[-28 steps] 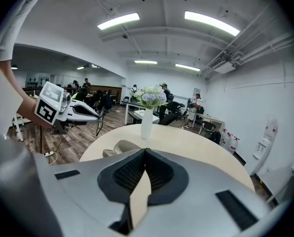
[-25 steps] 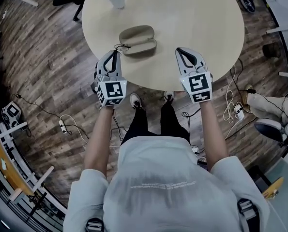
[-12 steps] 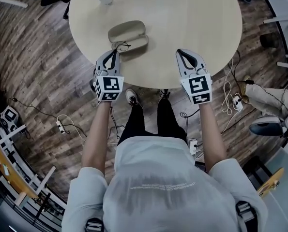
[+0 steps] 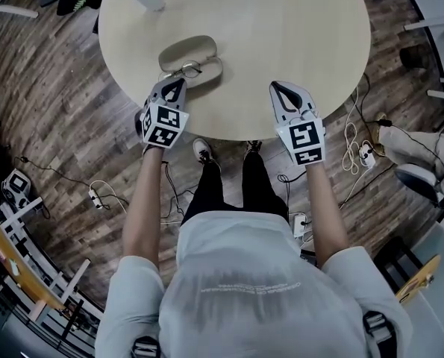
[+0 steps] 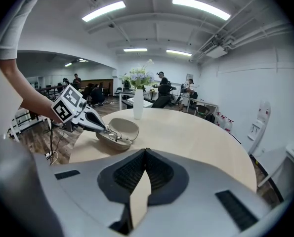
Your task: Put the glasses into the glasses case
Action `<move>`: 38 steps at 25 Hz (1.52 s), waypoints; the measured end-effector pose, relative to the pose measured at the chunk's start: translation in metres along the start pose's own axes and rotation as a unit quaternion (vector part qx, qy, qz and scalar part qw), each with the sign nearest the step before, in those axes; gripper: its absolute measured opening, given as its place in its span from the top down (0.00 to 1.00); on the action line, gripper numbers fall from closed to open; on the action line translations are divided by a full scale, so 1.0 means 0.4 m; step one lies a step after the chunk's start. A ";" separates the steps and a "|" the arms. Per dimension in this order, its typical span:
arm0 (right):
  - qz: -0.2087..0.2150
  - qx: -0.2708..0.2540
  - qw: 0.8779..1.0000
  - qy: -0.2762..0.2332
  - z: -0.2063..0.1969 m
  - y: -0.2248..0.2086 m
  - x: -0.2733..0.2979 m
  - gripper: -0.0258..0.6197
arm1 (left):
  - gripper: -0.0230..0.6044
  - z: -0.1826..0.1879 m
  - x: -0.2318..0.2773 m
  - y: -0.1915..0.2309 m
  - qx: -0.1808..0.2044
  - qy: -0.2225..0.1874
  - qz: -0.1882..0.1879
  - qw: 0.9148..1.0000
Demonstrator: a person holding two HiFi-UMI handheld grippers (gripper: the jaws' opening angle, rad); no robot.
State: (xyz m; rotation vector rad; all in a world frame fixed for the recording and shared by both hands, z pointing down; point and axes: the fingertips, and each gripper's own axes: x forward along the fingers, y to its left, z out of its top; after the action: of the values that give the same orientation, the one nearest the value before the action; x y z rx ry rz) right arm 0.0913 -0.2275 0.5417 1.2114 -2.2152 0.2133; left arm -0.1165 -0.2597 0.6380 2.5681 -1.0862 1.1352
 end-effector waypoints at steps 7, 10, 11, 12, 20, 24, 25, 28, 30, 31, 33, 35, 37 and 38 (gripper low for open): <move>0.002 0.006 1.000 0.007 -0.014 -0.019 0.008 0.96 | 0.94 0.014 0.030 -0.011 0.002 0.015 -0.023 1.000; 0.004 0.007 1.000 0.009 -0.017 -0.024 0.016 0.96 | 0.94 0.025 0.041 0.012 -0.004 0.013 -0.010 1.000; 0.005 0.007 1.000 0.010 -0.016 -0.024 0.020 0.96 | 0.94 0.025 0.046 0.018 0.000 0.016 -0.008 1.000; 0.006 0.008 1.000 0.011 -0.015 -0.023 0.023 0.96 | 0.94 0.025 0.050 0.024 0.008 0.020 -0.007 1.000; 0.014 0.009 1.000 0.025 -0.019 -0.015 0.049 0.96 | 0.85 0.004 0.095 0.049 0.102 0.084 -0.018 0.991; 0.017 0.008 0.999 0.028 -0.022 -0.012 0.055 0.96 | 0.85 -0.007 0.103 0.048 0.107 0.099 -0.041 0.988; 0.017 0.008 0.999 0.029 -0.024 -0.013 0.057 0.96 | 0.87 -0.007 0.106 0.047 0.108 0.101 -0.047 0.988; 0.019 0.008 0.999 0.031 -0.028 -0.013 0.065 0.96 | 0.88 -0.010 0.114 0.044 0.107 0.110 -0.063 0.986; 0.020 0.008 0.999 0.032 -0.028 -0.011 0.068 0.96 | 0.89 -0.008 0.118 0.045 0.104 0.113 -0.070 0.986; 0.021 0.008 0.999 0.031 -0.026 -0.011 0.068 0.96 | 0.91 -0.005 0.118 0.045 0.103 0.114 -0.072 0.986; 0.020 0.009 0.999 0.030 -0.023 -0.011 0.063 0.96 | 0.92 0.004 0.119 0.036 0.098 0.112 -0.078 0.986; 0.018 0.008 0.999 0.030 -0.023 -0.014 0.056 0.96 | 0.92 0.013 0.121 0.019 0.089 0.108 -0.086 0.986; 0.016 0.009 0.999 0.031 -0.026 -0.020 0.051 0.96 | 0.92 0.023 0.127 0.004 0.076 0.106 -0.090 0.987; 0.014 0.009 0.999 0.032 -0.029 -0.025 0.049 0.96 | 0.92 0.029 0.130 -0.001 0.067 0.105 -0.091 0.988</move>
State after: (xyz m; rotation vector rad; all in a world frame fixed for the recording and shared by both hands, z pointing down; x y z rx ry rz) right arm 0.0963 -0.2424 0.5608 1.1672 -2.1807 0.2803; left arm -0.0856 -0.2932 0.6659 2.5099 -0.7378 1.4333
